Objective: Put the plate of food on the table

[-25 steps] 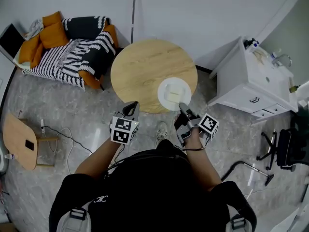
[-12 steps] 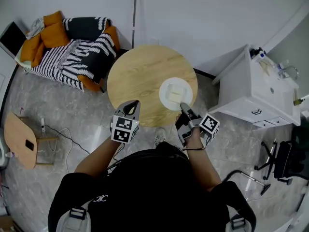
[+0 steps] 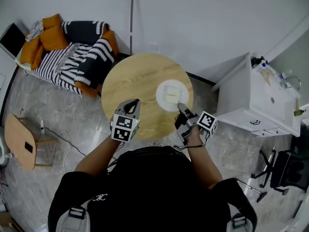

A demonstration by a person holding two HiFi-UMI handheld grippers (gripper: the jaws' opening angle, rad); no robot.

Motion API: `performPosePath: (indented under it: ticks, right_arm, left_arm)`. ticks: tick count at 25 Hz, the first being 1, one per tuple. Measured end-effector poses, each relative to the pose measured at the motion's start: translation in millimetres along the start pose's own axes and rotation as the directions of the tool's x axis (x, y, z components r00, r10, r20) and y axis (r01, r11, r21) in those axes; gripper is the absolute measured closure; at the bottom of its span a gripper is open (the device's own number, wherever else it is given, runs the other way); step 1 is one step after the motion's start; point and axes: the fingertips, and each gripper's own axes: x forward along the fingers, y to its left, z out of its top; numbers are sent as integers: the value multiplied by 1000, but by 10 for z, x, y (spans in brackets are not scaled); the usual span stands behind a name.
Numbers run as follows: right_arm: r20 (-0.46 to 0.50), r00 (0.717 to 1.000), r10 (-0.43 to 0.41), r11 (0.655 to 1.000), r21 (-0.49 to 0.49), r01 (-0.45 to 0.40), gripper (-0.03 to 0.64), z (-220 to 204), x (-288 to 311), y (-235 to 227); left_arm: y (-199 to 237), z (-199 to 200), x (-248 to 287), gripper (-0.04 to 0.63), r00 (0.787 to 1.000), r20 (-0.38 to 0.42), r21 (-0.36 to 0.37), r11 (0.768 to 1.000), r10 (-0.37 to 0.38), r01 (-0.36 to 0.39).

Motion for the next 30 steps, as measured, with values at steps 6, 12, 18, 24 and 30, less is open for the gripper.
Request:
performPosePath:
  ticks: [6, 12, 18, 24, 30]
  right_arm:
    - [-53, 998, -39, 999, 10, 40, 600, 186, 170, -181]
    - [-105, 994, -38, 999, 23, 40, 600, 188, 384, -298]
    - [-169, 985, -20, 1000, -2, 20, 600, -2, 574, -454]
    - [-198, 980, 7, 999, 36, 0, 600, -189, 794, -670]
    - [-217, 976, -5, 999, 38, 14, 600, -231, 929, -859]
  left_arm:
    - [23, 113, 155, 588, 999, -2, -28, 999, 34, -34]
    - [112, -21, 188, 588, 997, -42, -65, 996, 66, -69]
    - [202, -143, 118, 588, 996, -68, -80, 995, 59, -64]
    - [338, -185, 168, 588, 997, -80, -75, 997, 18, -24]
    - [423, -178, 222, 588, 996, -84, -78, 997, -8, 1]
